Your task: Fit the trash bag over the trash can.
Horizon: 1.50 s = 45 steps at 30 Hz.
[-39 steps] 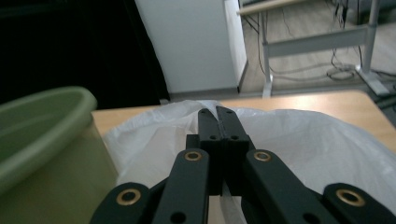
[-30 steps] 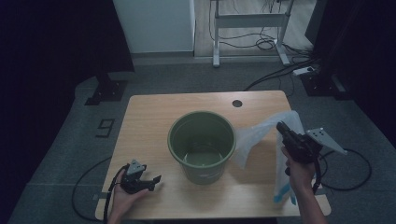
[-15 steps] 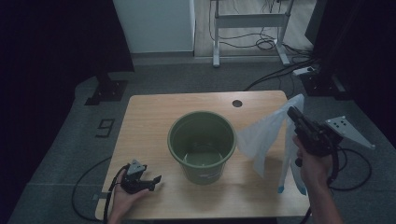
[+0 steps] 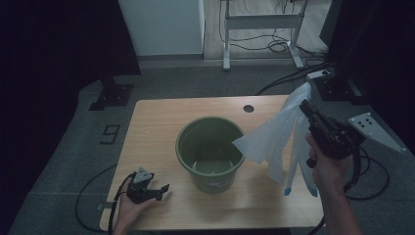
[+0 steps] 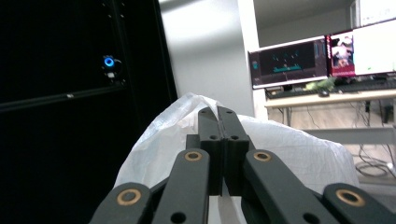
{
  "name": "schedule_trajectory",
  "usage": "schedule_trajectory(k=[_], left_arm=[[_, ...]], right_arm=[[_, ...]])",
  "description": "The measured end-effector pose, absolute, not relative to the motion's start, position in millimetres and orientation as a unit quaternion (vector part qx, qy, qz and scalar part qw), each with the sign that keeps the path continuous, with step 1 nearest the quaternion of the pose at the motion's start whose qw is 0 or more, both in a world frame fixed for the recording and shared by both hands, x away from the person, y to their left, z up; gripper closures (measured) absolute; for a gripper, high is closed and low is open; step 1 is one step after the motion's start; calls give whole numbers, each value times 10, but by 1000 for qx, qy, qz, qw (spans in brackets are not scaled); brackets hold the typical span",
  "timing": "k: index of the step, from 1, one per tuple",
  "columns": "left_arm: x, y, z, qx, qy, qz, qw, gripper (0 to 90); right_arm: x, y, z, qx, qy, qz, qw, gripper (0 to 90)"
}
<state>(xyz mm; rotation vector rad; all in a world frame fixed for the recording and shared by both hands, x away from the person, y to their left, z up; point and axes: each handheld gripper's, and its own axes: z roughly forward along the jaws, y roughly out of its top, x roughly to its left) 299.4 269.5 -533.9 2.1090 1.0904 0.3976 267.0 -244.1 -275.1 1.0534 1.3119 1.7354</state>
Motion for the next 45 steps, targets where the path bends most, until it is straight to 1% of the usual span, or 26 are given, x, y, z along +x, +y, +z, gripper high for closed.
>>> schedule_trajectory(k=[4, 7, 8, 10, 11, 20, 23, 41, 45], left_arm=[[2997, 2690, -5344, 818, 423, 153, 360, 185], [2997, 2689, -5345, 818, 423, 152, 360, 185], [2996, 2689, -5345, 818, 423, 152, 359, 185], [2996, 2689, -5346, 818, 423, 151, 359, 185], [2997, 2687, -5349, 819, 422, 152, 358, 185], [3006, 2688, -5355, 821, 421, 151, 356, 185], [3006, 2687, -5356, 820, 421, 151, 356, 185], [3018, 2677, -5374, 824, 420, 148, 351, 185], [3019, 2680, -5374, 824, 420, 148, 351, 185]], right_arm=[[2634, -2305, -2561, 387, 507, 681, 360, 890], [2646, -2253, -2507, 382, 506, 684, 359, 890], [2677, -2182, -2438, 378, 505, 692, 352, 890], [2687, -2155, -2417, 376, 505, 693, 351, 890], [2719, -2072, -2366, 372, 506, 696, 348, 890], [2788, -1828, -2290, 356, 518, 699, 341, 890], [2791, -1752, -2211, 349, 519, 702, 341, 890], [2734, -1543, -2027, 324, 527, 707, 342, 890], [2728, -1507, -2040, 321, 533, 703, 344, 890]])
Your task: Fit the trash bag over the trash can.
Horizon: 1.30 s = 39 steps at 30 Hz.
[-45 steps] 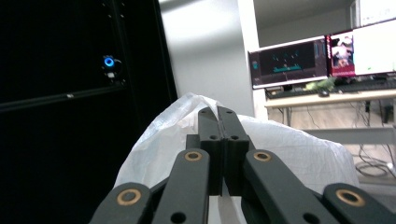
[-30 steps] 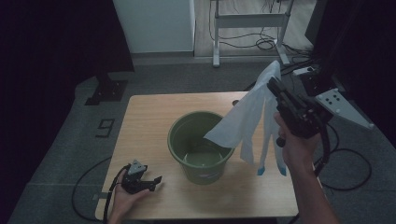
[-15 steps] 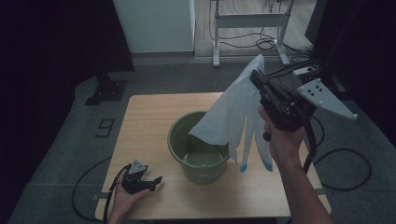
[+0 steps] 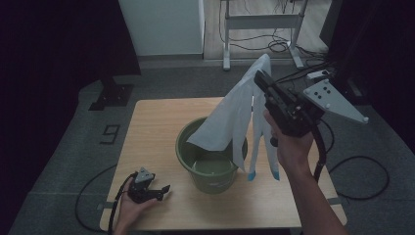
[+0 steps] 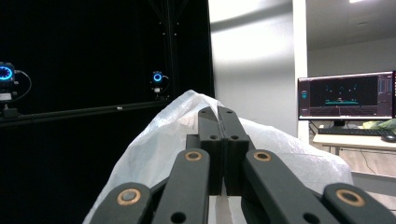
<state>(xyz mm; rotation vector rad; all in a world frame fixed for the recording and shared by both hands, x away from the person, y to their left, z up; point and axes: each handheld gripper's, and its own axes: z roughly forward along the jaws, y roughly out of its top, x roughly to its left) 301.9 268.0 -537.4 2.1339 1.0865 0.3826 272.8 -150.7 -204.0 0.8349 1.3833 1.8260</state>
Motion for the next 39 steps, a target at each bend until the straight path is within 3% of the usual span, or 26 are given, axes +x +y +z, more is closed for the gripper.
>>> schedule_trajectory(k=[4, 26, 39], left_arm=[[3019, 2679, -5375, 825, 419, 148, 349, 185], [2998, 2722, -5311, 811, 431, 151, 366, 187], [2939, 2740, -5166, 798, 429, 162, 391, 189]], right_arm=[[2756, -1492, -2121, 326, 537, 699, 342, 890], [2920, -1437, -3392, 384, 601, 644, 276, 889], [2887, -1319, -3903, 399, 630, 618, 248, 889]])
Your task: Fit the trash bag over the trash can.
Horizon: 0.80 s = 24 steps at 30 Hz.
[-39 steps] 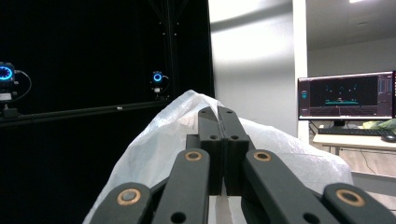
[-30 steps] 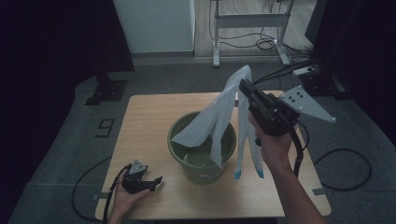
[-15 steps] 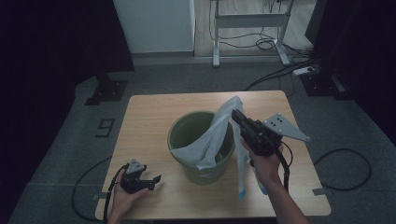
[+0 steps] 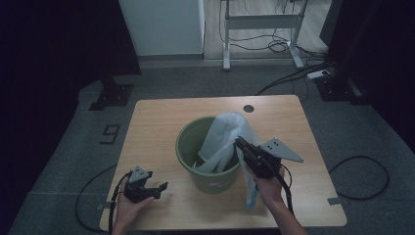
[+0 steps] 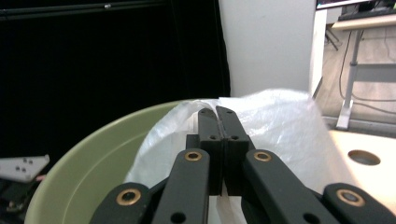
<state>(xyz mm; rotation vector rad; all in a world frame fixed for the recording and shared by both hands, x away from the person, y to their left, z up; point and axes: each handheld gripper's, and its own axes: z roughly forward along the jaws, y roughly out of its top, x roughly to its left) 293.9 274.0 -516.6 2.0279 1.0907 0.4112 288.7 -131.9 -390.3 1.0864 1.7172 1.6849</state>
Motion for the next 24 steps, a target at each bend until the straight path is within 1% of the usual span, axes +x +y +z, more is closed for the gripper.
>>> schedule_trajectory(k=[2, 3, 5, 9, 10, 11, 12, 13, 14, 15, 16, 19, 21, 22, 24], left_arm=[[2930, 2749, -5144, 795, 430, 162, 396, 193], [2919, 2765, -5108, 788, 431, 160, 409, 194], [2914, 2776, -5090, 784, 432, 159, 416, 197], [2913, 2773, -5089, 785, 433, 158, 414, 198], [2912, 2769, -5084, 785, 434, 159, 413, 198], [2912, 2769, -5084, 785, 434, 159, 413, 198], [2910, 2765, -5076, 784, 435, 160, 414, 198], [2910, 2764, -5072, 784, 434, 159, 415, 198], [2909, 2762, -5068, 783, 434, 159, 416, 198], [2909, 2759, -5068, 784, 434, 159, 415, 198], [2909, 2759, -5068, 784, 434, 159, 415, 198], [2913, 2757, -5078, 784, 435, 157, 414, 198], [2915, 2753, -5085, 784, 435, 156, 414, 198], [2916, 2749, -5090, 784, 435, 155, 414, 199], [2916, 2742, -5098, 785, 435, 155, 413, 199]], right_arm=[[2880, -1312, -3926, 399, 631, 618, 246, 888], [2869, -1302, -3964, 397, 636, 616, 242, 880], [2854, -1291, -3990, 396, 639, 615, 237, 846], [2820, -1279, -4052, 393, 645, 615, 225, 819], [2799, -1293, -4071, 390, 647, 617, 220, 771], [2799, -1293, -4071, 390, 647, 617, 220, 771], [2793, -1300, -4073, 389, 647, 619, 217, 728], [2782, -1314, -4071, 385, 649, 624, 203, 645], [2733, -1324, -4060, 376, 651, 628, 201, 539], [2695, -1326, -4054, 373, 649, 628, 211, 492], [2695, -1326, -4054, 373, 649, 628, 211, 492], [2477, -1390, -4061, 372, 639, 625, 251, 363], [2447, -1406, -4078, 373, 638, 623, 257, 357], [2384, -1462, -4145, 381, 635, 616, 268, 340], [2370, -1483, -4173, 385, 634, 614, 269, 336]])
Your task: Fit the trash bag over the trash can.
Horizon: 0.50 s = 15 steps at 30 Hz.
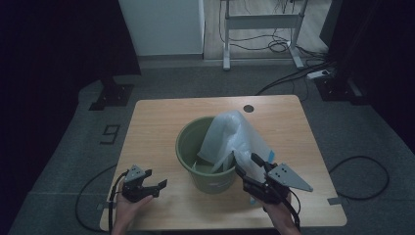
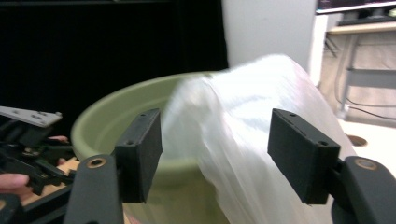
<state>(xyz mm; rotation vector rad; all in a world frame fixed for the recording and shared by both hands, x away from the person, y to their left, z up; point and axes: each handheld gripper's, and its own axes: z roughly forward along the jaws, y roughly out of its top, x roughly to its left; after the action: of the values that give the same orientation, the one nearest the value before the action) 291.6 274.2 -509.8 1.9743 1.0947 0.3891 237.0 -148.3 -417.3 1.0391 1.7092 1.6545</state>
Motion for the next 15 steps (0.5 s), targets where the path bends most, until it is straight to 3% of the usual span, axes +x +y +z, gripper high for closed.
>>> schedule_trajectory(k=[9, 15], left_arm=[[2921, 2730, -5120, 788, 435, 154, 408, 199], [2925, 2737, -5124, 787, 436, 153, 410, 199]], right_arm=[[2326, -1578, -4795, 457, 624, 558, 300, 314], [2397, -1617, -5000, 492, 622, 531, 299, 336]])
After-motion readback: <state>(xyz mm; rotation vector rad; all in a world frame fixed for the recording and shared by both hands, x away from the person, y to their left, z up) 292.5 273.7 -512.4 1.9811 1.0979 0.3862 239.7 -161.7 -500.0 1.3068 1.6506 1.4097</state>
